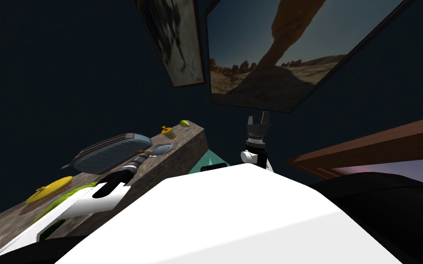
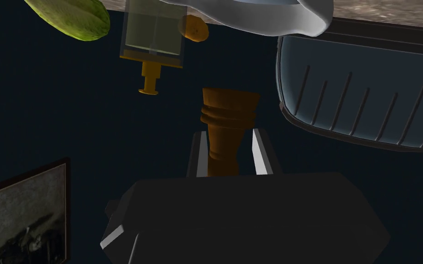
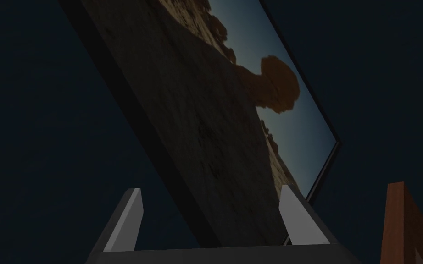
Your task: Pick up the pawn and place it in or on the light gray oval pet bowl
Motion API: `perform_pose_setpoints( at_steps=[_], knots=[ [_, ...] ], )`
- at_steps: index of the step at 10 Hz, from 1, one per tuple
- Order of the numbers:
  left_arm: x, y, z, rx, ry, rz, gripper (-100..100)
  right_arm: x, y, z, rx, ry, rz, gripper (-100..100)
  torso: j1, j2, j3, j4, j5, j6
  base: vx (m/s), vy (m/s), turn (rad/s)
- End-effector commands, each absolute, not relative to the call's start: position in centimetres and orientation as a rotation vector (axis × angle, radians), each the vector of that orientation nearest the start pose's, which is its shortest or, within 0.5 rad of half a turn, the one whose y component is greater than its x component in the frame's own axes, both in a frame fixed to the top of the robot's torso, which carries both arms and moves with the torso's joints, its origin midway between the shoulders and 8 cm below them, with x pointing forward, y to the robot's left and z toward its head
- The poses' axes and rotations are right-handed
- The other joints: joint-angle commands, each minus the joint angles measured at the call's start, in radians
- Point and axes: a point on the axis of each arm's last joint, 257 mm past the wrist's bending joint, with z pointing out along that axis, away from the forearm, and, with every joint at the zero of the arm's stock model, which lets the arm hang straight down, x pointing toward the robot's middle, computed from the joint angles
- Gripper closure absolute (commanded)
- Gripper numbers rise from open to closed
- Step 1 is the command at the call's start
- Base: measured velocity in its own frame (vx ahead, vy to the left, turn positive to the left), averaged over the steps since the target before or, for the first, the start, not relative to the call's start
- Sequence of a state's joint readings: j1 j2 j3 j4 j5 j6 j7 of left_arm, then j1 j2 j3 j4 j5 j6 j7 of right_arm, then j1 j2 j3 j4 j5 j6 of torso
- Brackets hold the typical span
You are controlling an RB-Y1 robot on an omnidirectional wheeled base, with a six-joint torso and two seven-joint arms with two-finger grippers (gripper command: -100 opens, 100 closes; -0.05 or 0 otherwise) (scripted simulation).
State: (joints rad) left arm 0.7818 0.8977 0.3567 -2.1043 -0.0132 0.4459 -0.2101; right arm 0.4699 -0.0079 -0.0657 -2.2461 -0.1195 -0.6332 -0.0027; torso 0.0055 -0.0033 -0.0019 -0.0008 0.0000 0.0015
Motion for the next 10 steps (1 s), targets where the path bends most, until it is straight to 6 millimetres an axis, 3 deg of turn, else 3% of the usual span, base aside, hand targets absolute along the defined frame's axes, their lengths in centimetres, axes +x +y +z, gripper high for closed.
perform_pose_setpoints(
  at_steps=[1, 7, 8, 9, 10],
  knots=[
    [32.6, 55.0, -18.7, -0.628, 1.849, 0.103, 100, 32.1, -31.0, 4.4, 0.614, 0.447, 1.345, 0, 0.0, 0.0, 0.0, 0.0, 0.0, 0.0, 0.058, 0.13, -0.094],
    [31.6, 46.3, -20.7, -0.491, 1.985, -0.057, 100, 32.1, -31.0, 4.4, 0.614, 0.447, 1.345, 0, 0.009, -0.002, -0.001, 0.0, 0.003, 0.0, 0.06, 0.2, -0.136],
    [31.4, 45.6, -20.9, -0.481, 1.996, -0.072, 100, 32.1, -31.0, 4.4, 0.614, 0.447, 1.345, 0, 0.009, 0.0, 0.0, 0.0, 0.003, -0.001, 0.026, 0.177, -0.082],
    [31.5, 46.2, -20.6, -0.488, 1.988, -0.06, 100, 32.1, -31.0, 4.4, 0.614, 0.447, 1.345, 0, 0.007, 0.0, 0.001, 0.001, 0.002, -0.001, 0.014, 0.072, -0.024],
    [31.5, 46.1, -20.6, -0.484, 1.989, -0.062, -100, 32.1, -31.0, 4.4, 0.614, 0.447, 1.345, 0, 0.001, 0.001, 0.001, 0.001, 0.001, -0.002, 0.003, 0.015, 0.0]
  ],
)
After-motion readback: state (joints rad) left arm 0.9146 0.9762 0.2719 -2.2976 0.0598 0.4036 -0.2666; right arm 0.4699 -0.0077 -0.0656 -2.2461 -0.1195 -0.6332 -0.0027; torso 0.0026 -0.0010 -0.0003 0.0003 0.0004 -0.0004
